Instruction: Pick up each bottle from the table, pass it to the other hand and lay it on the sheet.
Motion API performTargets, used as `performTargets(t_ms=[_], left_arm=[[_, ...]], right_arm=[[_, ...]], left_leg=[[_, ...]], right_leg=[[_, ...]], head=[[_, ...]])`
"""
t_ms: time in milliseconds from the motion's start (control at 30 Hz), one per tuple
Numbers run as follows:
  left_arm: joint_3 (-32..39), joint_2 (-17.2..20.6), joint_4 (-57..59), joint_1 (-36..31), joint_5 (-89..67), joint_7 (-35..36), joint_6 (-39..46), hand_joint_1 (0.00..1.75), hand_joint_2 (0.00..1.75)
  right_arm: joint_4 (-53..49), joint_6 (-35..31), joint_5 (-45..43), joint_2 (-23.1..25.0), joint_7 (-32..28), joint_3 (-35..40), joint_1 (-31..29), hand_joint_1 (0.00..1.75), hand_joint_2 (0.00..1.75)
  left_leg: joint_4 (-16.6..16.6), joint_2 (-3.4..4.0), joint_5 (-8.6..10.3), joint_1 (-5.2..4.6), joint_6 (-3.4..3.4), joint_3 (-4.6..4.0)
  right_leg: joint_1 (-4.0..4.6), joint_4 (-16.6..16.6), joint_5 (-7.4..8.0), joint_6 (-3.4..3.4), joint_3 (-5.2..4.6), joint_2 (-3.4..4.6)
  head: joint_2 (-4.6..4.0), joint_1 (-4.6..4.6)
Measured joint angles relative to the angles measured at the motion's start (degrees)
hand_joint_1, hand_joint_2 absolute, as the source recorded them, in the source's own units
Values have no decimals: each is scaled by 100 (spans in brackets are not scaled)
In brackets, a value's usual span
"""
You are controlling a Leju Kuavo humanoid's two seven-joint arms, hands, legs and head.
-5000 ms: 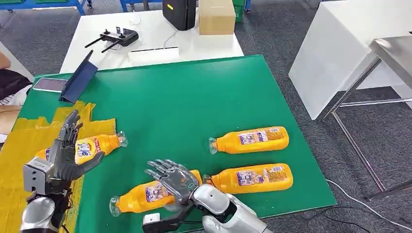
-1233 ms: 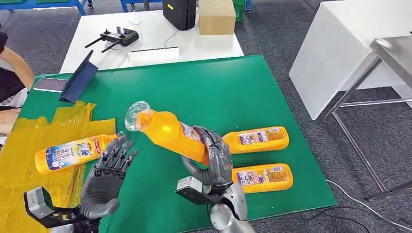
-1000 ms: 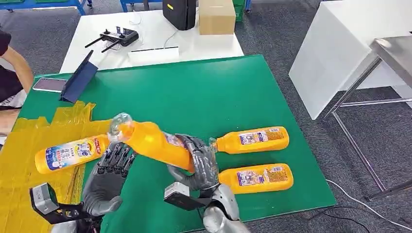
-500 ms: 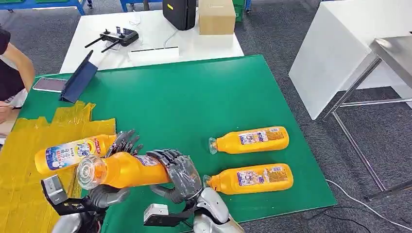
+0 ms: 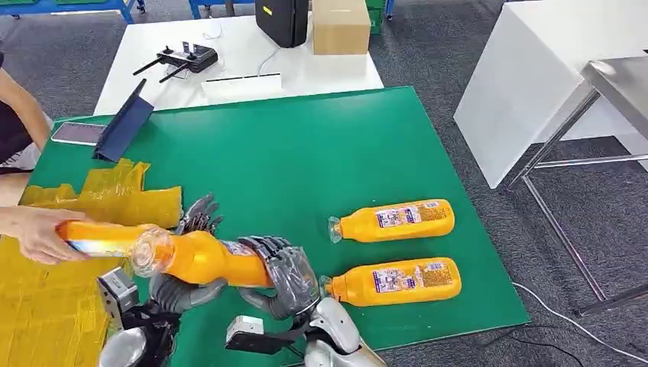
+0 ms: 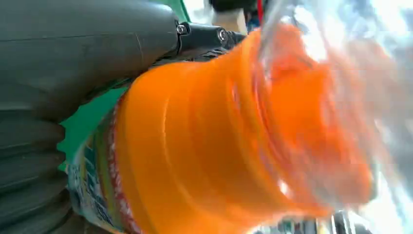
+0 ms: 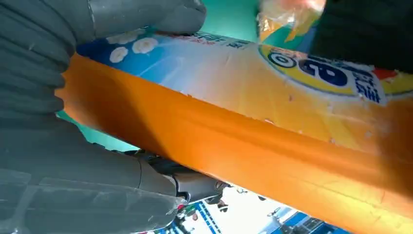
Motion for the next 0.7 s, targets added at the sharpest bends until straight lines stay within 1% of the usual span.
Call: performTargets(t_ms=[267, 700], left_arm=[[28, -214, 0, 3, 131, -68, 283, 175, 175], [85, -282, 0, 2, 151, -81, 315, 175, 175]], right_arm=[[29, -24, -22, -11, 24, 0, -68, 175, 175], [39, -24, -24, -11, 24, 31, -67, 175, 175]], left_leg=[[0, 0, 0, 1, 0, 0], [0, 0, 0, 0, 0, 0]], right_leg=[[1, 0, 0, 0, -1, 0], [1, 0, 0, 0, -1, 0]], head=[[0, 0], [0, 0]])
